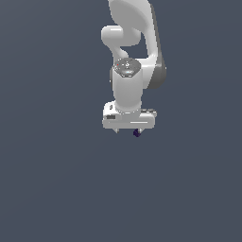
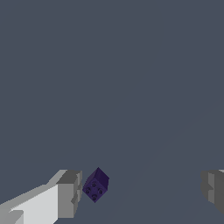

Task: Pick up the object and move it to a goal position.

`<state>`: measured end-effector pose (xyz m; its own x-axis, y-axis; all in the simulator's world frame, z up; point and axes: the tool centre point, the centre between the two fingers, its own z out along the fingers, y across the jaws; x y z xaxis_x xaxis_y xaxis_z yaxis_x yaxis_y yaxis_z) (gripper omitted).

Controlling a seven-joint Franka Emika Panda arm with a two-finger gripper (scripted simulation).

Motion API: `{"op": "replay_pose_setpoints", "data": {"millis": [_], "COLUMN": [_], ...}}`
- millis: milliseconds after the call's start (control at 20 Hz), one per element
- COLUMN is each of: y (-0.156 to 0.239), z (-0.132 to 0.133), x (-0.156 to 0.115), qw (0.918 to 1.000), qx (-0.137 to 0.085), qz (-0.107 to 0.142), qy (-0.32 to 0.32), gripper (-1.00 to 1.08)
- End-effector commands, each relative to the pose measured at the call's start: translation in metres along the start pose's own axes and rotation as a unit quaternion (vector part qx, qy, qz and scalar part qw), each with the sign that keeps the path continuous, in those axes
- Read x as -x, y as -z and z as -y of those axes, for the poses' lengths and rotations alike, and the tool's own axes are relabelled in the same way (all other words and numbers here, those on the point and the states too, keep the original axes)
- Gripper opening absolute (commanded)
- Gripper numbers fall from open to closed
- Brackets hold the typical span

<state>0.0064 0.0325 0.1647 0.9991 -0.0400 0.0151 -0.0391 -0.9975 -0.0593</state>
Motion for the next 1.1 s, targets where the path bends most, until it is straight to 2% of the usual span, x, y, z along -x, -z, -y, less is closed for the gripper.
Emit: {"op": "replay_pose_setpoints", "data": {"millis": [0,300,650,850,1050], "y": [0.0,-0.006,-0.023,-0.038,-0.056], "z": [0.0,0.003,0.011,0.018,0.028], "x": [0.0,0.004,0.017,0.029,0.045], "qw": [1.0,0.9998,0.9962,0.9892,0.9755], "qx": [0.0,0.002,0.01,0.015,0.02], "qz": [0.0,0.001,0.004,0.006,0.01], "qy": [-0.001,0.02,0.087,0.146,0.219], "gripper": [1.0,1.0,1.0,1.0,1.0]}}
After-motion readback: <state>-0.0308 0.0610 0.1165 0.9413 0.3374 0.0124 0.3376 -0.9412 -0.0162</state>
